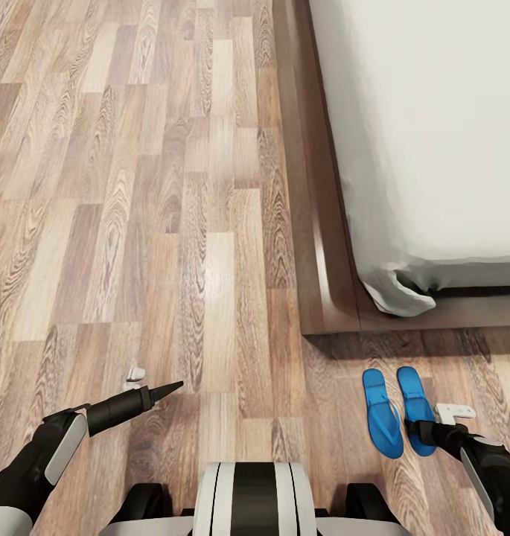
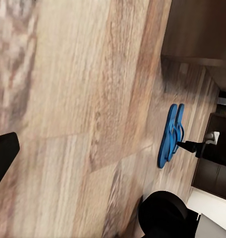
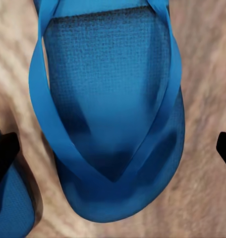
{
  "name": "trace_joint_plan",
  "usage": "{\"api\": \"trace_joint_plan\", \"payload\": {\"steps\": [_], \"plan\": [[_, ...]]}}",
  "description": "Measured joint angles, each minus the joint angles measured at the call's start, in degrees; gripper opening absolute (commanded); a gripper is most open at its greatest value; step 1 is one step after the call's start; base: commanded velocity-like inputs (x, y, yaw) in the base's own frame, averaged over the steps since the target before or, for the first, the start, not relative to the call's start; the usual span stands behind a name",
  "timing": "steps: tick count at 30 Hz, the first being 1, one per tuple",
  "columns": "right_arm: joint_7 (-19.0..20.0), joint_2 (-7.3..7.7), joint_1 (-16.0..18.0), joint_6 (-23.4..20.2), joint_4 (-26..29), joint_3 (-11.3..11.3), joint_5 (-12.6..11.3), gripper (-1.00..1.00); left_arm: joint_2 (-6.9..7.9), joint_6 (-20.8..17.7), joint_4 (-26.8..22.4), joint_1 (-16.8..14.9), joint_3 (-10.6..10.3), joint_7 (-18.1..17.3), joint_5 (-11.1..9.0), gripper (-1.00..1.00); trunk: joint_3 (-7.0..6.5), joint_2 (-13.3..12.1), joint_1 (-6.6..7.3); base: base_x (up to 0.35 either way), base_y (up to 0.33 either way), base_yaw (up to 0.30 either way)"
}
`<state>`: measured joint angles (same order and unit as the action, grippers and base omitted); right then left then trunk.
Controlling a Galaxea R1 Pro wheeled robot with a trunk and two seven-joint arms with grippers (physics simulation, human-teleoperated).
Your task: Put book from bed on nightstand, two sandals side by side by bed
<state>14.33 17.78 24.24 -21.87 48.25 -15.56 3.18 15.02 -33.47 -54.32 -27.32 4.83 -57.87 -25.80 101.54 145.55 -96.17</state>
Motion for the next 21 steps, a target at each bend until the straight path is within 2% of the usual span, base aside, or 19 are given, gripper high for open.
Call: {"api": "trace_joint_plan", "payload": {"steps": [10,21], "plan": [[0.0,0.0,0.0,0.0,0.0,0.0,0.0,1.0,0.0,-0.1,0.0,0.0,0.0,0.0,0.0,1.0,0.0,0.0,0.0,0.0,0.0,0.0],[0.1,0.0,0.0,0.0,0.0,-0.1,-0.3,1.0,0.0,-0.3,0.0,0.0,0.0,0.0,0.0,1.0,-2.43,-0.1,0.29,0.0,0.0,0.0]]}}
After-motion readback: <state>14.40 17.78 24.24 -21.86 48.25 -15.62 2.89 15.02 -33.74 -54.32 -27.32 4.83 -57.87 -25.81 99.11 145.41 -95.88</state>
